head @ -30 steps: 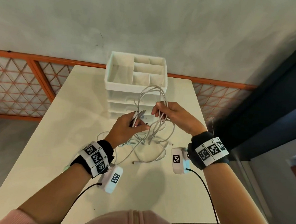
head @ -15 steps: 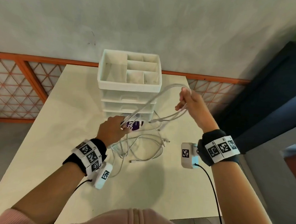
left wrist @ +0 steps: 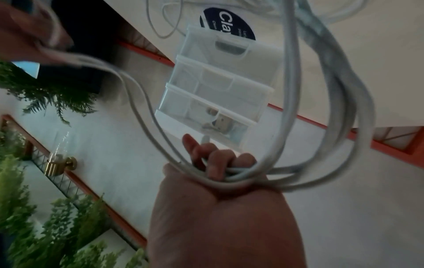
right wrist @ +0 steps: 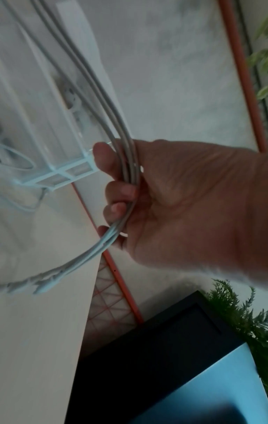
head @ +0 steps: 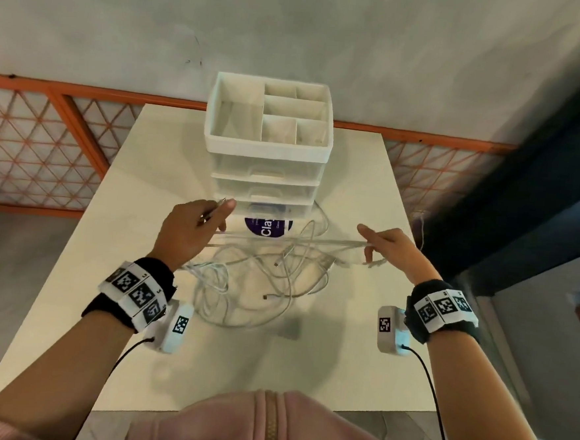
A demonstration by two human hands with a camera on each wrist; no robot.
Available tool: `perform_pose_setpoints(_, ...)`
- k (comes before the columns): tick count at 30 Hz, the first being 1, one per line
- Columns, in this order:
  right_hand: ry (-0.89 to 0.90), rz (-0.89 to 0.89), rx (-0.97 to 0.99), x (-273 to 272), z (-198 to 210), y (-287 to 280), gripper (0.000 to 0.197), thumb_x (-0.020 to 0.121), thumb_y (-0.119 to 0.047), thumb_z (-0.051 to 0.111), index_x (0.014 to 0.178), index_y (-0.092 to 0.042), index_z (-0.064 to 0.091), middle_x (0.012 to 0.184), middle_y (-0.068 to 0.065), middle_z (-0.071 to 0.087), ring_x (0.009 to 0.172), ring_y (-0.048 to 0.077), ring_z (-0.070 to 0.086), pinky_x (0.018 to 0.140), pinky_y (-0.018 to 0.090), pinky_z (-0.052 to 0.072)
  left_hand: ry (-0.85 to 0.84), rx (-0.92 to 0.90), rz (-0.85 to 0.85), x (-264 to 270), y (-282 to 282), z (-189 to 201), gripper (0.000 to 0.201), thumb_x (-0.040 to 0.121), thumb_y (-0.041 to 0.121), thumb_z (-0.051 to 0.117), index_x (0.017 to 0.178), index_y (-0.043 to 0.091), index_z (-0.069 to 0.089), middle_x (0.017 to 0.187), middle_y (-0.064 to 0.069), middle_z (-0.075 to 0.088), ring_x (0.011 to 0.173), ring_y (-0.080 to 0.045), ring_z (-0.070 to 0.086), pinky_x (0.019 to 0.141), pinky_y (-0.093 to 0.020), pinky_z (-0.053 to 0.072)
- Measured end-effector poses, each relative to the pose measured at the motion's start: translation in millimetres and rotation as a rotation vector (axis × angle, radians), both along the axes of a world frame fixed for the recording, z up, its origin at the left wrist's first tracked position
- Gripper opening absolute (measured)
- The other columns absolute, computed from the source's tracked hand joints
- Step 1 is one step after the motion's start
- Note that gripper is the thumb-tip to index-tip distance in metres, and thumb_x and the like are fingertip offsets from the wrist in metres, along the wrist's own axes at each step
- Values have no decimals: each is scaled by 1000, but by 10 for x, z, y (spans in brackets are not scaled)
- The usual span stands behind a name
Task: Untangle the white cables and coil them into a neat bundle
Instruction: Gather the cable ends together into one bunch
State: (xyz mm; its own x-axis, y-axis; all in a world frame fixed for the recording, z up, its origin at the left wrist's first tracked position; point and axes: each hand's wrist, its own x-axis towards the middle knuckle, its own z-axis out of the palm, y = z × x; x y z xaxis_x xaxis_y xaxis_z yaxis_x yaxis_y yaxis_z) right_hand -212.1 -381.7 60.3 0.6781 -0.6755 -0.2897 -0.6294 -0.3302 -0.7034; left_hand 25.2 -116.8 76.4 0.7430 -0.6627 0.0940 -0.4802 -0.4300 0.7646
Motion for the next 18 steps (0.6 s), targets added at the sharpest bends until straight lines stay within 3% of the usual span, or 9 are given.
perform_pose_setpoints(3, 173, 100, 38, -88, -160, 32, 54, 81, -48, 66, 40, -15, 59, 51, 4, 43, 55, 15, 44, 64, 28, 37, 129, 48, -144, -28, 91, 25, 59, 91, 55, 46, 59, 9, 64, 58, -12, 52, 47, -9, 46, 50, -14, 37)
perform_pose_setpoints(6, 304, 195, -10, -118, -297, 104, 50, 80, -48, 69, 40, -18, 61, 57, 11, 48, 62, 20, 49, 68, 29, 37, 273, 157, -252, -59, 193, -31, 53, 89, 52, 53, 63, 8, 67, 57, -5, 56, 38, -13, 47, 44, -21, 39)
perform_pose_setpoints(9, 438, 234, -77, -86, -413, 189, 42, 80, -50, 67, 50, -20, 67, 55, 3, 53, 65, 10, 51, 84, 30, 35, 290, 131, -308, -100, 311, -110, 38, 89, 39, 59, 69, 8, 68, 51, 4, 60, 46, -6, 55, 52, -11, 41)
perform_pose_setpoints(10, 499, 265, -99, -72, -447, 227, 38, 80, -49, 67, 60, -18, 71, 59, 1, 56, 73, 12, 55, 89, 33, 34, 284, 110, -314, -123, 353, -119, 32, 89, 35, 59, 71, 10, 68, 51, 9, 61, 49, -2, 55, 53, -9, 40)
perform_pose_setpoints(12, 617, 339, -170, -21, -492, 302, 26, 80, -43, 70, 82, -18, 72, 85, 1, 63, 103, 22, 57, 100, 39, 32, 328, 51, -294, -145, 417, -99, 25, 93, 26, 55, 73, 14, 66, 49, 15, 56, 49, -1, 49, 49, -9, 35)
perform_pose_setpoints(13, 619, 351, -198, 26, -500, 333, 17, 78, -38, 73, 81, -22, 68, 94, 0, 62, 113, 25, 54, 105, 41, 30, 389, 20, -275, -142, 447, -78, 26, 95, 24, 52, 74, 14, 64, 45, 13, 48, 46, -3, 42, 45, -10, 31)
perform_pose_setpoints(15, 507, 355, -200, 156, -525, 396, 16, 76, -28, 77, 71, -26, 62, 91, 0, 62, 111, 26, 58, 106, 44, 35, 532, -49, -251, -117, 529, -34, 29, 98, 25, 47, 76, 13, 62, 47, 12, 30, 43, -4, 27, 42, -13, 24)
perform_pose_setpoints(18, 202, 352, -257, 430, -555, 565, 5, 82, -14, 70, 82, -9, 70, 83, 9, 59, 86, 30, 63, 84, 38, 49, 603, -91, -243, -110, 601, 19, 31, 99, 29, 42, 77, 13, 58, 54, 9, 24, 46, -5, 20, 42, -16, 19)
